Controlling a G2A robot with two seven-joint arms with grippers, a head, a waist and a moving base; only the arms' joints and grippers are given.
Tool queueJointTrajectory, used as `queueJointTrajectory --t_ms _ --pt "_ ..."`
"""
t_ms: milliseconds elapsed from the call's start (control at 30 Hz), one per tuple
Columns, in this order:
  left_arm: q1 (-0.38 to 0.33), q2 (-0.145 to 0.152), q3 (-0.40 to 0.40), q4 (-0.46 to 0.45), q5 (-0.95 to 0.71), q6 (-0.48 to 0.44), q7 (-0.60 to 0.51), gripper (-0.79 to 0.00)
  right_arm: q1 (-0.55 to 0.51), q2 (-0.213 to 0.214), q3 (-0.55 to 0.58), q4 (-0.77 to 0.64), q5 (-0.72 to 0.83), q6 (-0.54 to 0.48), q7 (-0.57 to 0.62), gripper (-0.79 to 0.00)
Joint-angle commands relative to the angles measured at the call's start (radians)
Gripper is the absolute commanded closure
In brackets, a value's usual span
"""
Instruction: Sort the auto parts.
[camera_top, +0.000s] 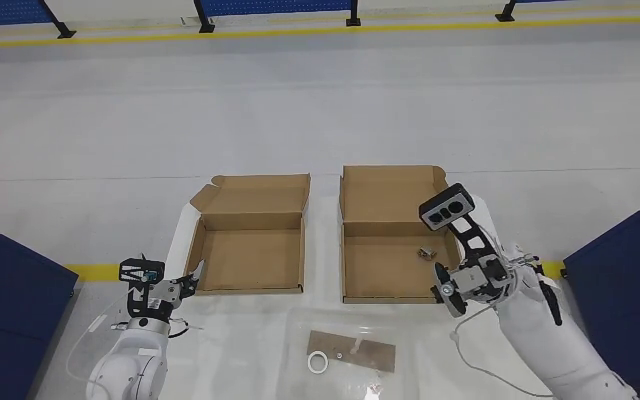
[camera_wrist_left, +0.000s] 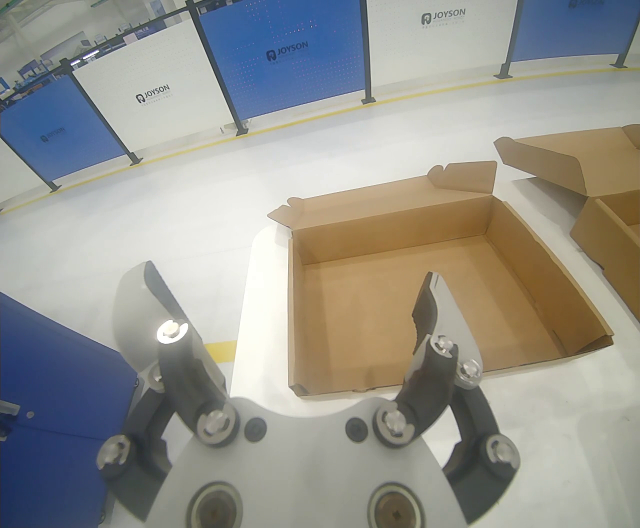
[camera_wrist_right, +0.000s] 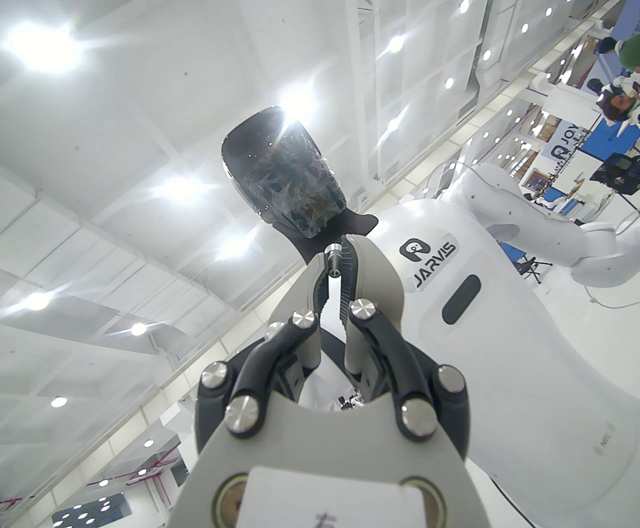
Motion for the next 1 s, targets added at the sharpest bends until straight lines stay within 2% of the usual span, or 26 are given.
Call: queueJointTrajectory --t_ms 0,167,433,967 --pt "0.0 0.0 0.0 0.0 0.0 0.0 0.0 -0.785 0.0 0.0 0.0 0.0 0.0 0.0 0.0 0.0" --pt "0.0 0.0 0.0 0.0 0.0 0.0 0.0 -0.785 -0.018 -0.005 0.0 -0.022 -0.026 0.031 -0.057 0.0" --pt "0.0 0.0 0.0 0.0 0.0 0.0 0.0 -0.785 -0.027 -0.013 0.022 -0.014 -0.052 0.057 -0.085 0.0" --pt "0.0 0.0 0.0 0.0 0.0 0.0 0.0 -0.785 -0.048 -0.06 0.013 -0.026 0.236 0.111 -0.052 0.0"
